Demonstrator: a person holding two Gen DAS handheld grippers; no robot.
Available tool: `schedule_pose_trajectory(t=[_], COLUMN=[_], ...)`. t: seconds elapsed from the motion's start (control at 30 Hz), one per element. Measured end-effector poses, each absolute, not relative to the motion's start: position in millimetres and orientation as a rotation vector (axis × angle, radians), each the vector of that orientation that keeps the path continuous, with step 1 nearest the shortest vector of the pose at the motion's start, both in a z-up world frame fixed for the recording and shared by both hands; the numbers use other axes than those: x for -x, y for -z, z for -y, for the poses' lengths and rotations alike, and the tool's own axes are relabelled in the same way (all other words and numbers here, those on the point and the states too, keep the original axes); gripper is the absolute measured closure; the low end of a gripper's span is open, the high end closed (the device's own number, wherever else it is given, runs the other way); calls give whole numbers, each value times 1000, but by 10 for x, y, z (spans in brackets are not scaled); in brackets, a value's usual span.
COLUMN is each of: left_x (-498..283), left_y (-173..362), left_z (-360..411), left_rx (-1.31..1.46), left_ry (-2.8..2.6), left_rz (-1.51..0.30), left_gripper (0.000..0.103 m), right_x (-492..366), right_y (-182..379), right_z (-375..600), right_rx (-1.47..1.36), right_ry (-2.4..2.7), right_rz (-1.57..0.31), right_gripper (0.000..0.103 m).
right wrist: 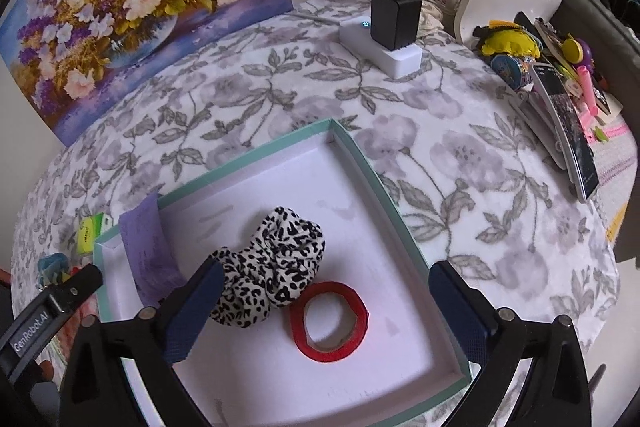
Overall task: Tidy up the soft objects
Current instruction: 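Place the purple packet and leopard scrunchie into the white tray with both grippers, then move both tools back toward the remaining pile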
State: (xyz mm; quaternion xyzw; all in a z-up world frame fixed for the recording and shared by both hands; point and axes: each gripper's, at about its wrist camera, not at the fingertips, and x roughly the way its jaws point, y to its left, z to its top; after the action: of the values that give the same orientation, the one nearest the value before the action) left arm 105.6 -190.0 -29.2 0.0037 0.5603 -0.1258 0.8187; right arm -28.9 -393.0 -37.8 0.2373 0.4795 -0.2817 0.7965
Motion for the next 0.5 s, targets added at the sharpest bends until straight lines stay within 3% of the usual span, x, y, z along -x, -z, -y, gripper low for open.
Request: schedule_pose_trajectory(t=[0.5], left_x=[-917], left_y=[4], left_z=[1130], left_rx=[14], left_ry=[96], left_rz=[-1207], left_gripper=[9], right_x=[386], right_y=[143], right_z=[3543], right_rx=[-453], right_ry=[596], right_rz=[-1105], right_gripper=[0])
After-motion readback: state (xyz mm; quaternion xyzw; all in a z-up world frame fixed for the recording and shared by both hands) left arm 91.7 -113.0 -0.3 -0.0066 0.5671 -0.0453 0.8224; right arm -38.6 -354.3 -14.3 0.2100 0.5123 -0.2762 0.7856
